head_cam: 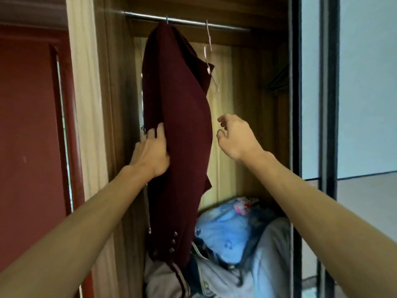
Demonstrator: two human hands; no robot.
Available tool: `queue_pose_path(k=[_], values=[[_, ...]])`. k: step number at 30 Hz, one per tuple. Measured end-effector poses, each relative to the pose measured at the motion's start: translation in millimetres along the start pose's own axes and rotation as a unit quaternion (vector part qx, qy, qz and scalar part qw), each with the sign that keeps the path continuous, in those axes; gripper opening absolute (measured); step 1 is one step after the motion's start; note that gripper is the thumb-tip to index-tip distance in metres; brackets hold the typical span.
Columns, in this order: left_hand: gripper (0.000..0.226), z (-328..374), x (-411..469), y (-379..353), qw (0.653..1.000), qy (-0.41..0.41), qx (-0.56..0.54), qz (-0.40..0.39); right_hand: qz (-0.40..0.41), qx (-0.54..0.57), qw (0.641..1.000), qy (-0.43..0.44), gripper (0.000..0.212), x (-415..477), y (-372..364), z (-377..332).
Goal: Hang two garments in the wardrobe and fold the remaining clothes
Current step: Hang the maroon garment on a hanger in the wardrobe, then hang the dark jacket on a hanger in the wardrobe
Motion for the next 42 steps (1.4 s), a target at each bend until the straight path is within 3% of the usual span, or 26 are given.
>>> queue_pose_path(k=[4,6,13,22,29,34,42], values=[[0.071,18.6,-57.9,-5.9,0.992,-0.025,-0.087,0.09,-0.038,-0.057,0.998,0.003,0.048,-58.3,13.4,12.0],[0.07,35.0,-85.9,-11.8,0.99,-0.054,-0.089,0.097,-0.062,-0.091,0.994,0.004,0.05,-85.7,23.9,16.4],[0.066,110.6,-158.6,-25.3,0.984,-0.145,-0.092,0.05,-0.097,-0.176,0.979,-0.007,0.061,-180.6,78.2,32.9],[0.063,202.9,-224.6,-48.5,0.959,-0.222,-0.164,-0.067,-0.108,-0.25,0.957,-0.105,0.059,-302.9,162.4,64.0],[0.058,245.2,-274.5,-73.1,0.91,-0.275,-0.276,-0.143,-0.07,-0.314,0.915,-0.242,0.058,-399.2,219.2,69.1],[0.058,271.3,-310.5,-88.6,0.856,-0.336,-0.331,-0.212,-0.035,-0.35,0.868,-0.351,0.048,-466.0,244.6,52.2],[0.062,317.5,-386.0,-78.1,0.766,-0.417,-0.398,-0.285,0.002,-0.393,0.787,-0.476,0.052,-564.8,267.8,1.1]])
Point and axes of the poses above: each hand's wrist, its own x-axis towards the middle knuckle, its own y-axis out of the back of the hand, z = x × y, the point moved 4 cm from there along x, towards the middle knuckle, and after that the axes turned 1 degree about x, right-handed, at the moved point
